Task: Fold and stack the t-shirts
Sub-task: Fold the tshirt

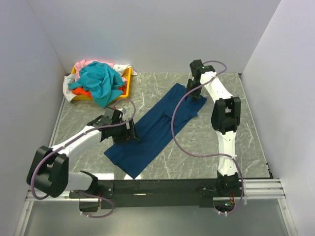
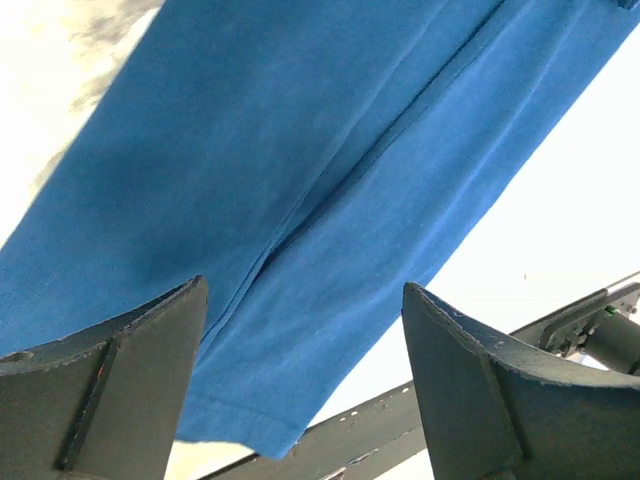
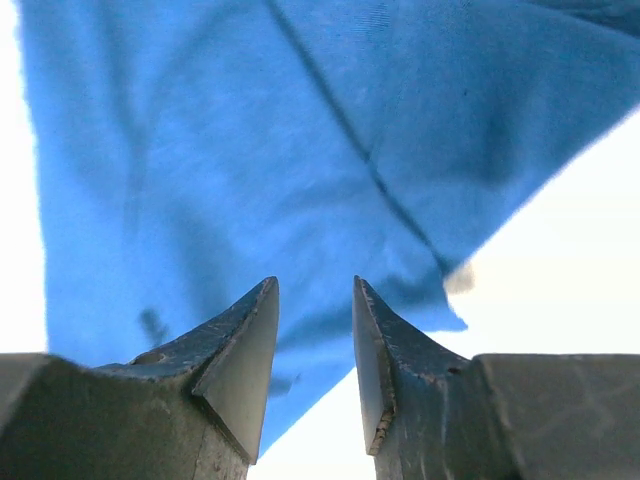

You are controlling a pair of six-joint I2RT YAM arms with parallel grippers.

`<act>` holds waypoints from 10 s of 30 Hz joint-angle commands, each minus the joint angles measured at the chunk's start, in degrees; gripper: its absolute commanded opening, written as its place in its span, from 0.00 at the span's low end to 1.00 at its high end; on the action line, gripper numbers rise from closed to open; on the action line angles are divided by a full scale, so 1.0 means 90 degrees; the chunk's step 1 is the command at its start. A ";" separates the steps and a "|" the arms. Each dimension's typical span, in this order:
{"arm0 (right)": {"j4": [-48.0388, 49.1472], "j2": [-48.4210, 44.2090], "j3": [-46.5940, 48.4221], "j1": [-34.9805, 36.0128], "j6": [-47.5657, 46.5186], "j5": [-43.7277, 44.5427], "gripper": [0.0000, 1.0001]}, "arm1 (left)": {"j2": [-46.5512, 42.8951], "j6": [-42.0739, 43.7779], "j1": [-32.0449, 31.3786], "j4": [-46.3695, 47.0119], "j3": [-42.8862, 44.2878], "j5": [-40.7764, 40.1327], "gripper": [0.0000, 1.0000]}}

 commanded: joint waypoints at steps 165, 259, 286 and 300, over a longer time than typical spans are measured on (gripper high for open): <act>0.2284 -0.5200 -0.9133 0.4334 0.2136 -0.1659 0.08 | 0.0690 -0.1019 -0.2332 -0.0778 -0.0894 0.0086 0.42; 0.0468 -0.1627 -0.2210 0.0584 -0.0423 0.0012 0.00 | 0.5827 0.0573 0.0656 -0.0738 0.6919 0.1170 0.08; 0.1316 -0.1988 -0.2658 0.1453 0.0026 -0.1424 0.34 | 0.3103 0.0016 -0.0261 0.0823 0.3599 0.0057 0.72; 0.1668 -0.1373 -0.2551 0.1463 0.0104 -0.1190 0.33 | 0.3404 -0.0267 -0.0574 0.3011 0.2251 0.1228 0.73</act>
